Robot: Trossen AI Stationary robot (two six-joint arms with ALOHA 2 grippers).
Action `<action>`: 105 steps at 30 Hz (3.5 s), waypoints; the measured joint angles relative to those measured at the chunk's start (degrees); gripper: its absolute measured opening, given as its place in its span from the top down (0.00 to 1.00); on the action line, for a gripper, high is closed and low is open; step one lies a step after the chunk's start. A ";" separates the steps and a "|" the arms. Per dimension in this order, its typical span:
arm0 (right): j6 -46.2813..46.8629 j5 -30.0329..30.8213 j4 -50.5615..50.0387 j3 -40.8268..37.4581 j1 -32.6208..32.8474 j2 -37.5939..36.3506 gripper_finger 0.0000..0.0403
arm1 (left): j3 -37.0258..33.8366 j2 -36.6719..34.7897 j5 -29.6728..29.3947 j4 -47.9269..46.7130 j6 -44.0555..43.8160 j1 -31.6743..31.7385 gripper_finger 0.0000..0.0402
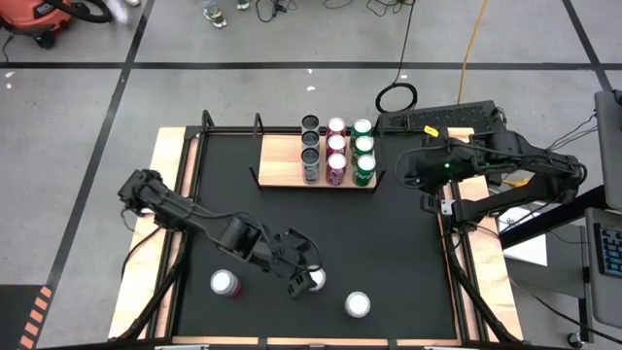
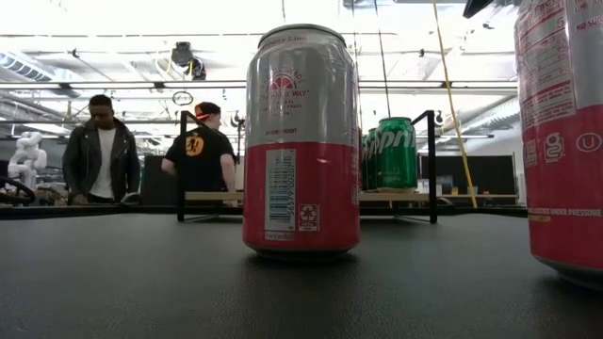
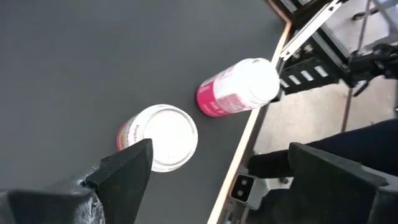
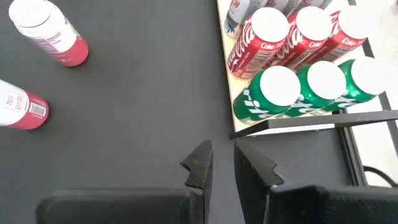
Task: Place canned beverage on shelf
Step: Put the middle pink soda can on the shelf
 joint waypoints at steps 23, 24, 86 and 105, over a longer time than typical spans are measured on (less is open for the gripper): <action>-4.22 0.10 0.00 0.00 0.00 -1.59 0.89 | -0.04 6.84 -0.53 2.12 12.02 0.70 0.01; -4.29 0.10 0.00 0.00 0.00 -1.59 0.89 | -0.04 6.84 -0.63 1.73 12.03 0.92 0.01; -2.19 0.10 4.38 -0.02 -0.02 -1.29 0.89 | -1.18 15.28 -1.38 4.23 22.66 1.16 0.30; -2.92 0.12 8.30 -0.02 -0.02 -0.37 0.89 | 12.28 15.15 -1.05 -8.97 19.66 2.46 0.29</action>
